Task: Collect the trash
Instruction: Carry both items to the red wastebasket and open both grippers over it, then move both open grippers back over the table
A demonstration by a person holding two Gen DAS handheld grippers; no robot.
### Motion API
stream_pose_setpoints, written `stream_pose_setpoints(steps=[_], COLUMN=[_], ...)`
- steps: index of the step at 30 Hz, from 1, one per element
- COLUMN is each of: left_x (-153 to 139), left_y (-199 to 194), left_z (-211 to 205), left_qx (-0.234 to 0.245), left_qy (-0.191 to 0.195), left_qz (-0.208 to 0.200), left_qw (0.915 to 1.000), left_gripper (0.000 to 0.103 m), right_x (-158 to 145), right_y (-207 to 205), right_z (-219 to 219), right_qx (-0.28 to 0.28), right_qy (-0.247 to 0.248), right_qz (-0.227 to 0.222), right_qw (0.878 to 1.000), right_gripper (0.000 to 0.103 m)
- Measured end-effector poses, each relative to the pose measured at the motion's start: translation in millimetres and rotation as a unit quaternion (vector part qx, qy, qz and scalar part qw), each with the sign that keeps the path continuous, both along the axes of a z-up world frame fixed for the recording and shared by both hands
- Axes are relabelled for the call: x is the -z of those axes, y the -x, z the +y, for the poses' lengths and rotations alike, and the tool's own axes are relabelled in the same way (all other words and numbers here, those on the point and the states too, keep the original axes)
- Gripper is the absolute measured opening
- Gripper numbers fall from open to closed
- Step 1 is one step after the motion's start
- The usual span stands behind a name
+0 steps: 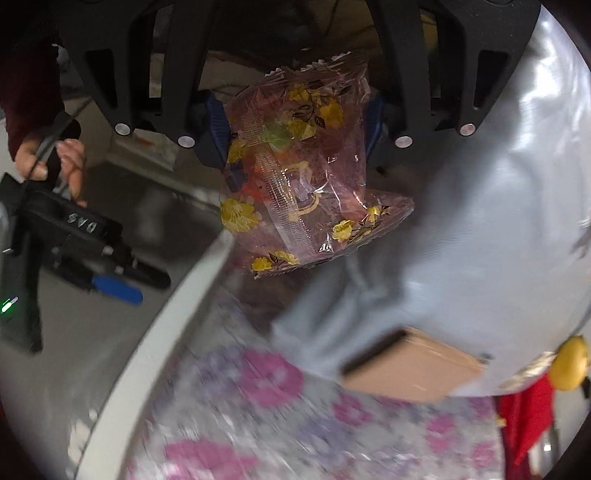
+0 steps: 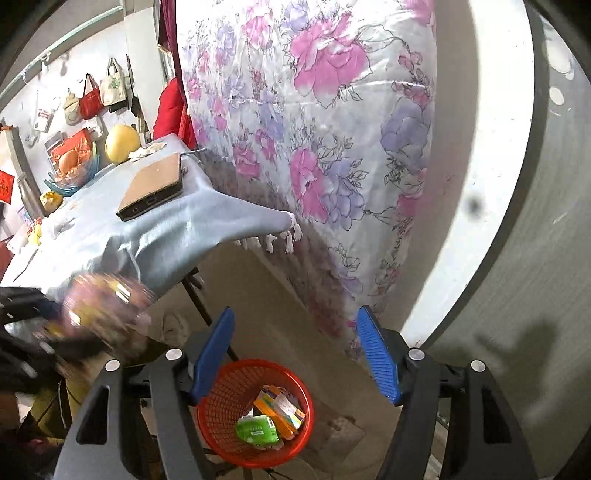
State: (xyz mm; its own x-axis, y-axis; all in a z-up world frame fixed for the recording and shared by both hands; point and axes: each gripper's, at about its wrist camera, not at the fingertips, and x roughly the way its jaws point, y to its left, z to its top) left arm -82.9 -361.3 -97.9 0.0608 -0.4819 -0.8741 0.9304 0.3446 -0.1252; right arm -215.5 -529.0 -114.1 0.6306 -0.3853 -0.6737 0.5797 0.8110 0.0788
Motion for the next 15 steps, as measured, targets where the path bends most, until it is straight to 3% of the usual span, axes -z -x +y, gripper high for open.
stream_pose_setpoints(steps=[4, 6, 8, 15], left_x=[25, 29, 26, -3], left_y=[13, 14, 13, -12], left_z=[-14, -12, -8, 20], left_qx=[0.014, 0.015, 0.009, -0.039], left_qy=[-0.043, -0.049, -0.045, -0.006], left_qz=[-0.003, -0.004, -0.007, -0.016], left_qw=[0.9990, 0.9987, 0.9989, 0.9991], left_gripper=[0.079, 0.083, 0.088, 0.089], right_x=[-4, -6, -9, -16], right_y=[-2, 1, 1, -4], right_z=[-1, 0, 2, 14], right_qx=[-0.005, -0.008, -0.012, -0.032], right_qy=[-0.002, -0.001, -0.002, -0.001], right_qz=[-0.004, -0.007, -0.012, -0.022], right_qw=[1.000, 1.000, 1.000, 0.999], right_gripper=[0.068, 0.068, 0.068, 0.069])
